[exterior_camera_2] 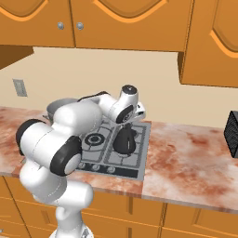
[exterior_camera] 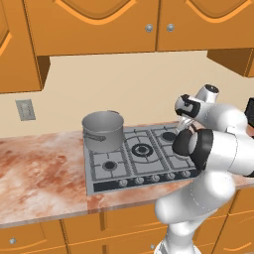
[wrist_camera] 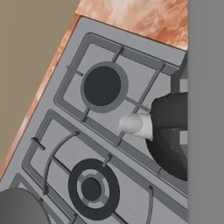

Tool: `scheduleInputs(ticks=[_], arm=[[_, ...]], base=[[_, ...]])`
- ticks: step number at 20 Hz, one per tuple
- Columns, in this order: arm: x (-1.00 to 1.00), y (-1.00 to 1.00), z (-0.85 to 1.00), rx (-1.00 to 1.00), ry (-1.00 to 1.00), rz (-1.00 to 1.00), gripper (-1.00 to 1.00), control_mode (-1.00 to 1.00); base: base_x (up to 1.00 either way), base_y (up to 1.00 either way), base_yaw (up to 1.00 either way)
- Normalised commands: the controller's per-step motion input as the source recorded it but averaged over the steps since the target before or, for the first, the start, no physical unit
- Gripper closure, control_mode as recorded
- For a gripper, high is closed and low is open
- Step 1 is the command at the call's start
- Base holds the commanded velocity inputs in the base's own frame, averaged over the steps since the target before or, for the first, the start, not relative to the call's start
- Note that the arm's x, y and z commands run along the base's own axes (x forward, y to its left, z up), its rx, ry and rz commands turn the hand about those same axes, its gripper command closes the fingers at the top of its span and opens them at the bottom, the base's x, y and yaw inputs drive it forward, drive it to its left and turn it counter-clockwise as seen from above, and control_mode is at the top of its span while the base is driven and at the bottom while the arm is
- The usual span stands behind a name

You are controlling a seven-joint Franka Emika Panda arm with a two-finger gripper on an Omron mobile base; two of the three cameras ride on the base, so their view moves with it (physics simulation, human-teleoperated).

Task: Pick the kettle from the counter and place it on a stove burner. Then turn the burner on.

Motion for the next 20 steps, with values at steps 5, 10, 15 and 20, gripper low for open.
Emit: scheduleInputs(ticks=[5,10,15,20], arm=[[-0.12,0.00,0.00,0.00,0.00,0.00,-1.00,-1.00],[-0.32,0.00,0.00,0.00,-0.01,0.00,-1.00,-1.00],[-0.13,0.00,0.34,0.00,-0.01,0.00,-1.00,-1.00],[-0.05,0.00,0.92,0.05,0.00,0.00,-1.00,-1.00]], base=[[0.00,0.00,0.00],[0.00,0.00,0.00],[0.00,0.00,0.00],[0.00,0.00,0.00]])
